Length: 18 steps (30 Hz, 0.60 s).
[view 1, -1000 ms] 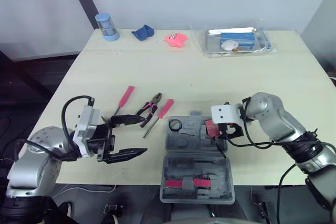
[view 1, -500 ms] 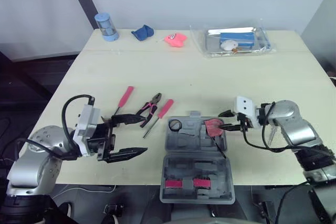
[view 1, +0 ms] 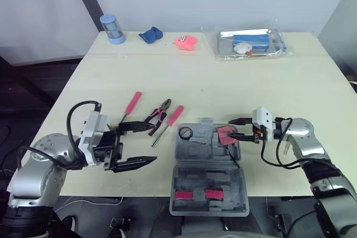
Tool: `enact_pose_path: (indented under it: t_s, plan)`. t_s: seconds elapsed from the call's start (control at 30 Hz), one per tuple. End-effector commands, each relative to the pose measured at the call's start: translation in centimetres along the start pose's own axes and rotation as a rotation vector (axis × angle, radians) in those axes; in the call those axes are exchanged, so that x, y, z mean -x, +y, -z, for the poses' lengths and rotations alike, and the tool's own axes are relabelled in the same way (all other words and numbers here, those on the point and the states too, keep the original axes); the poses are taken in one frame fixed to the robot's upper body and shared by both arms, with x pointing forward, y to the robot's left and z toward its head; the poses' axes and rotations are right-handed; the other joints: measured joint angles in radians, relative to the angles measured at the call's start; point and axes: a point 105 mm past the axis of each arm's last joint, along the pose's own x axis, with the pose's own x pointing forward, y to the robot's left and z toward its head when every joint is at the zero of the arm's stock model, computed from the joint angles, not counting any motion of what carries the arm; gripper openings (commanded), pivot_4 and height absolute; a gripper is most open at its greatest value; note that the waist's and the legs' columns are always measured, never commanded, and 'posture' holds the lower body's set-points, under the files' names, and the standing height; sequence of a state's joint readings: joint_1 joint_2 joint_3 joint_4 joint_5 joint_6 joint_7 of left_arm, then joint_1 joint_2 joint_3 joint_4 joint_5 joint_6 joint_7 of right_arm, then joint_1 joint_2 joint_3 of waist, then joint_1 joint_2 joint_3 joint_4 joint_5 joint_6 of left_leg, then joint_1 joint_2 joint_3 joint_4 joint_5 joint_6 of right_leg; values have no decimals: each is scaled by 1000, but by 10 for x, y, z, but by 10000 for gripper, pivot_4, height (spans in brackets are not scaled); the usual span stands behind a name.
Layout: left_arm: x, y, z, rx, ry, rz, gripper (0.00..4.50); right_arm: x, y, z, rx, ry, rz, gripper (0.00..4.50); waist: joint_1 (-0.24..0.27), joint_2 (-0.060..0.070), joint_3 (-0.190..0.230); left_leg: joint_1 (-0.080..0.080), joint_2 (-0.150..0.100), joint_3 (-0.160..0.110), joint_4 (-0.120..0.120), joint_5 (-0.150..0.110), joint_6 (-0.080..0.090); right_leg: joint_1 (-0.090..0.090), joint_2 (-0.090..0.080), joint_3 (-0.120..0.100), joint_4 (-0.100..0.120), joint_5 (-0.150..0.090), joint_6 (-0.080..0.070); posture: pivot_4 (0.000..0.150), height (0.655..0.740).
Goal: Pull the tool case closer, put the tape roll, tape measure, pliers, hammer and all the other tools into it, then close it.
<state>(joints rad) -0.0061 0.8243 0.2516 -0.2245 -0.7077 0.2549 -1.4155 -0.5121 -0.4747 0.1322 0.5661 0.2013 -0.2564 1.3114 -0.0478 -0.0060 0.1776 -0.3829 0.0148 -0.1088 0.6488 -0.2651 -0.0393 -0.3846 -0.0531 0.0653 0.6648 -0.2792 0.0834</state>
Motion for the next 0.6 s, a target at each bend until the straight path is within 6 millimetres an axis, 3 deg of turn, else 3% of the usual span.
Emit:
enact_pose_path:
  t_s: [0.03, 0.6]
  plan:
    - [0, 0, -5, -28, 2, 6, 45000, 2, -8, -5, 30, -46, 26, 22028, 0, 0, 0, 0, 0, 0, 0, 0, 0, 0, 0, 0, 0, 0, 0, 1500, 7400]
    - [0, 1, -4, -25, 2, -13, 45000, -8, 14, 51, -131, 157, -77, 22028, -13, -1, -1, 4, 0, 0, 0, 0, 0, 5, 0, 0, -1, 0, 0, 1500, 7400]
